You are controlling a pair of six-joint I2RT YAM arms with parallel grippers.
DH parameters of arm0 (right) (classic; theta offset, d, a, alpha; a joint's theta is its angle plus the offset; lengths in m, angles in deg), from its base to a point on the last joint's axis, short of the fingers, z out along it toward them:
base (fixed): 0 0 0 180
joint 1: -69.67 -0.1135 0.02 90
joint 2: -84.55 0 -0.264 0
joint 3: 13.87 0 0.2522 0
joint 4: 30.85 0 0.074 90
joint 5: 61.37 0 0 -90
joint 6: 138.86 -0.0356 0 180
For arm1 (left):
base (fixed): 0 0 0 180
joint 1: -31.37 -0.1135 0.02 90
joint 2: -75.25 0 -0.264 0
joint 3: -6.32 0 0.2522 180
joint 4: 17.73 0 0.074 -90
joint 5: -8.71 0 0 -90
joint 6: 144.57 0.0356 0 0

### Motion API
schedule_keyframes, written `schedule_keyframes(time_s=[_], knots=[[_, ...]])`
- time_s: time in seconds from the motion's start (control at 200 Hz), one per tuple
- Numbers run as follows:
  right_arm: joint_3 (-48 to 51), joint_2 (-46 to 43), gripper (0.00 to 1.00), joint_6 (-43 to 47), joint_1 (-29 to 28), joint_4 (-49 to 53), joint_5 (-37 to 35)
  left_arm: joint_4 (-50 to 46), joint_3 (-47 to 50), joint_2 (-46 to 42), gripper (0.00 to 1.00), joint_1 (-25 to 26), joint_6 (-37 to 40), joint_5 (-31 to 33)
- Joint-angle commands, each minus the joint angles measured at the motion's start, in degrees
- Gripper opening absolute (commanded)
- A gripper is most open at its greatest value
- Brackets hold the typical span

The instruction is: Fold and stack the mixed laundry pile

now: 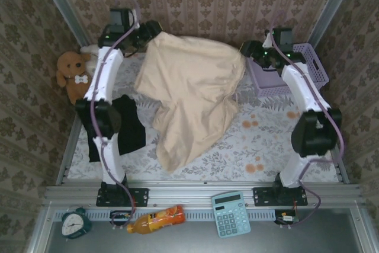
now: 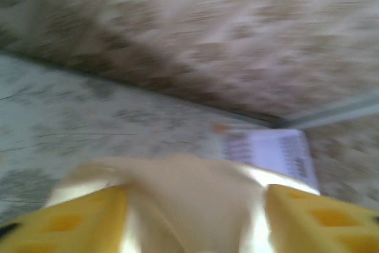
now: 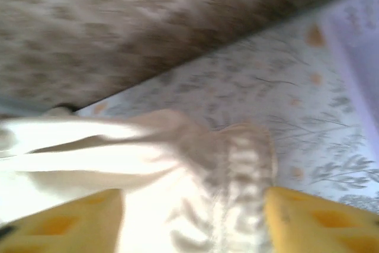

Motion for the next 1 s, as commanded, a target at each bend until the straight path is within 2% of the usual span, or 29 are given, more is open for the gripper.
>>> schedule_keyframes(time_s=[0.0,0.1,0.21,0.325,0.415,0.525,0.615,0.675,0.77,0.855,0.915,0.98,0.995], knots=[[-4.1,3.5,1.00,-0.9,0.6,0.2,-1.8,-7.4,-7.2,5.2,1.00,-1.1,1.3,6.4],[-2.1,2.1,1.00,3.2,0.6,3.8,-2.6,-10.3,-6.9,5.8,1.00,-0.6,2.9,8.0],[5.5,-3.3,1.00,8.1,0.6,6.4,-2.5,-12.1,0.2,-0.1,1.00,1.5,7.4,11.1],[16.4,-9.4,0.93,12.1,0.1,6.8,-0.8,-5.8,19.3,-11.5,1.00,4.8,6.4,8.9],[23.7,-11.7,0.77,13.4,-0.1,6.8,1.3,3.1,38.0,-22.2,1.00,7.9,0.9,7.9],[29.1,-10.8,0.68,14.2,-0.3,5.2,4.1,6.8,54.5,-31.8,1.00,11.5,-5.3,8.8],[29.3,-6.7,0.58,14.5,-0.9,3.9,4.9,7.0,62.4,-36.2,0.99,15.0,-7.3,10.5],[28.7,-3.3,0.55,13.4,-1.2,2.5,5.2,7.5,65.7,-36.7,0.97,16.5,-9.0,10.7],[27.1,1.3,0.51,10.5,-1.5,1.1,6.1,13.5,69.5,-35.5,0.92,18.8,-12.6,10.7],[27.5,3.1,0.51,8.5,-2.5,-1.6,6.7,19.2,70.4,-32.5,0.88,18.9,-14.8,12.0],[26.7,4.2,0.49,8.5,-3.5,-0.3,4.1,20.9,69.1,-29.8,0.87,18.3,-14.5,14.2],[26.7,4.8,0.38,8.1,-3.7,-0.1,3.8,22.4,66.3,-26.1,0.85,17.2,-13.1,14.8],[26.8,4.8,0.35,7.8,-3.7,-0.1,3.5,22.3,65.5,-25.1,0.85,15.7,-12.8,14.8]])
